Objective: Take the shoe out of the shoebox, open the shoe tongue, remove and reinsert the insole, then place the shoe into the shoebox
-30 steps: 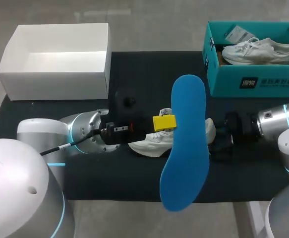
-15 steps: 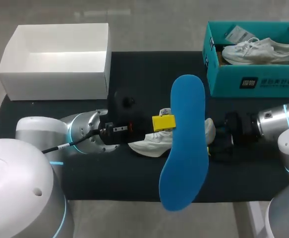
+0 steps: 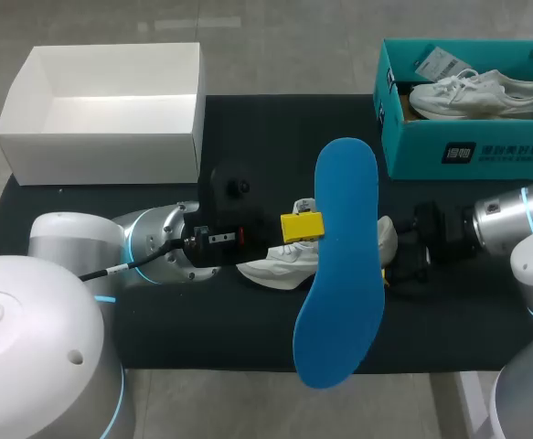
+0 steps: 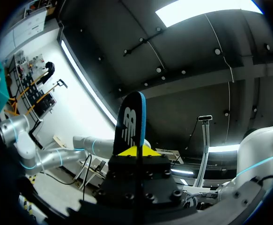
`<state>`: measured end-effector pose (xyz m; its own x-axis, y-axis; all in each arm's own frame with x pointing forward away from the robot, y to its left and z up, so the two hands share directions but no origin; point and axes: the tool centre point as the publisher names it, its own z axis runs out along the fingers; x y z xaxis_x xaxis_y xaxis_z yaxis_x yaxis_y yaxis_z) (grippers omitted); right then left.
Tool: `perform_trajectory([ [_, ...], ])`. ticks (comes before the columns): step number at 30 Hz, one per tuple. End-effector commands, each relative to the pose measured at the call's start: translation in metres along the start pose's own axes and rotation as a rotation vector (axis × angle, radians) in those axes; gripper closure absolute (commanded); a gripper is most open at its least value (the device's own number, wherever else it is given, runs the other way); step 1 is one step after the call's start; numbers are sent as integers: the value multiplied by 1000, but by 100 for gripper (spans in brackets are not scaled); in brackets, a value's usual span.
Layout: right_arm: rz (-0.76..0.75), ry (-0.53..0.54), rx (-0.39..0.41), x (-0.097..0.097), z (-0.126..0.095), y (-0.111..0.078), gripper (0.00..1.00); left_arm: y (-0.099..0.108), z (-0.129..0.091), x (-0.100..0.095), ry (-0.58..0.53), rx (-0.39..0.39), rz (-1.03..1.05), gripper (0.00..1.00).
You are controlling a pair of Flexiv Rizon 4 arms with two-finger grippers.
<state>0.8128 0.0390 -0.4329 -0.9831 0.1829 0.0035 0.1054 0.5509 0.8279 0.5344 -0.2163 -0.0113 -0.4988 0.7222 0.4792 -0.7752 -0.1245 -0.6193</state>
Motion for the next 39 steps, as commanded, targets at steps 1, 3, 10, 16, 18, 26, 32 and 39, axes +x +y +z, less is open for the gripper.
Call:
perform_trajectory([
  [1, 14, -1, 77, 1, 0, 8, 0, 1, 0, -1, 1, 3, 1, 100],
  [3, 17, 7, 93, 0, 0, 5, 0, 1, 0, -1, 1, 3, 1, 100],
  [10, 41, 10, 235, 3, -9, 10, 0, 1, 0, -1, 1, 3, 1, 100],
  [16, 115, 31, 388, 4, -14, 14, 0, 1, 0, -1, 1, 3, 1, 100],
  [18, 133, 33, 412, 4, -16, 16, 0, 1, 0, -1, 1, 3, 1, 100],
  [26, 171, 15, 555, 5, -23, 28, 0, 1, 0, -1, 1, 3, 1, 100],
  [32, 198, -11, 673, 10, -35, 44, 0, 1, 0, -1, 1, 3, 1, 100],
  [39, 198, -11, 673, 10, -35, 44, 0, 1, 0, -1, 1, 3, 1, 100],
])
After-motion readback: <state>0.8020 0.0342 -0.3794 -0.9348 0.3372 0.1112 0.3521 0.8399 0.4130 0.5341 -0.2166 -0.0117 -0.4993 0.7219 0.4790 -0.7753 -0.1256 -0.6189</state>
